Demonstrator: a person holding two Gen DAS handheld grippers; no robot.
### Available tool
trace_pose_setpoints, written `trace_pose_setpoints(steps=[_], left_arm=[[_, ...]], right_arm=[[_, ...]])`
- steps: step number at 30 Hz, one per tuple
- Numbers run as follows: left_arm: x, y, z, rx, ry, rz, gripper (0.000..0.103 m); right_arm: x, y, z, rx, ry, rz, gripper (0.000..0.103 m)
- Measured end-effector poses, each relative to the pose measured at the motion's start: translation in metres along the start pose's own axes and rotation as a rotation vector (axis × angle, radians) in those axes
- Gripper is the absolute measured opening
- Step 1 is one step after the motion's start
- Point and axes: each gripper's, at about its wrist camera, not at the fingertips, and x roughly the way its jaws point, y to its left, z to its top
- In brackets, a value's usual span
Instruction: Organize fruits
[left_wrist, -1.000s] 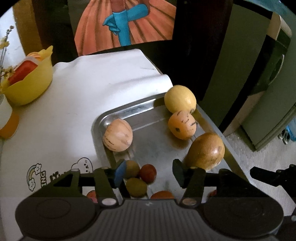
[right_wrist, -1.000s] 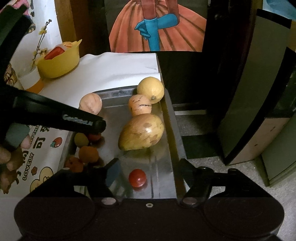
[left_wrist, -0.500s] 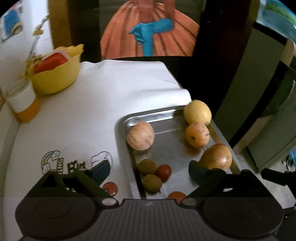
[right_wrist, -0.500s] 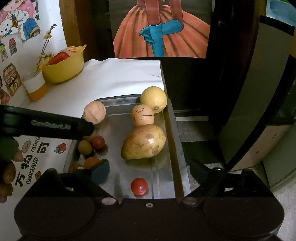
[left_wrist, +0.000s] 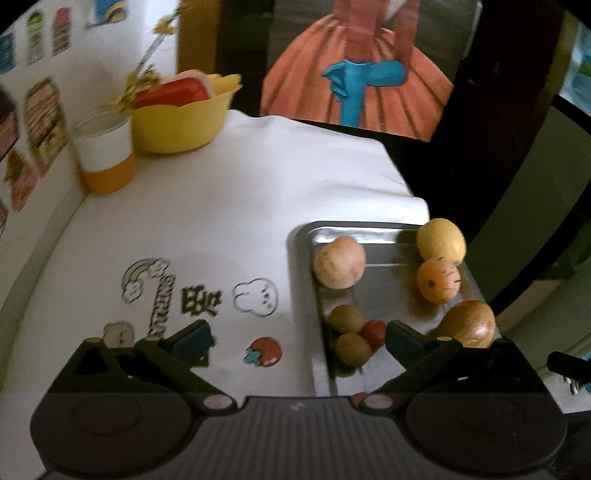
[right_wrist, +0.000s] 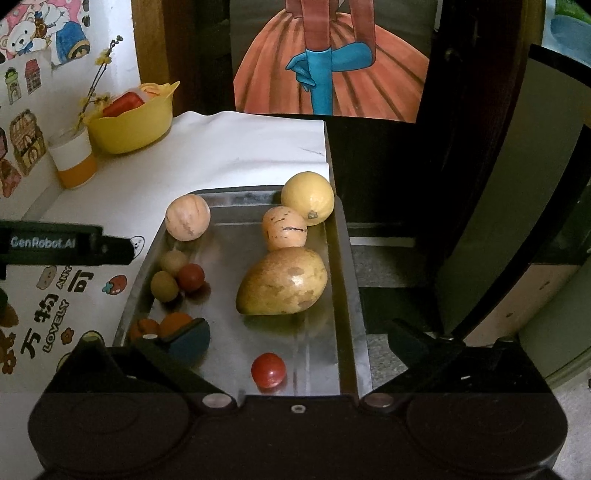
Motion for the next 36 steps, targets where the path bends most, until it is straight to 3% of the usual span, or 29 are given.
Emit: trace_pose_setpoints(steps=[18,28,36], left_arm=[[-0.025,0.015,-0.040,-0.003,-0.123,0.100,0.102],[-0.039,0.024,-0.061,-0.029,-0.188,0.042,0.102],[-0.040,0.024,-0.081,-0.003,-0.232,0.074,0.102]], right_arm=[[-0.004,0.006,-0.013,-0.014,-0.107,0.064,0.102],[-0.015,0.010,-0.019,-0.032,-0.178,0.088,0.102],[-0.019,0.017,-0.036,-0.027,-0.222,0.100,0.102]])
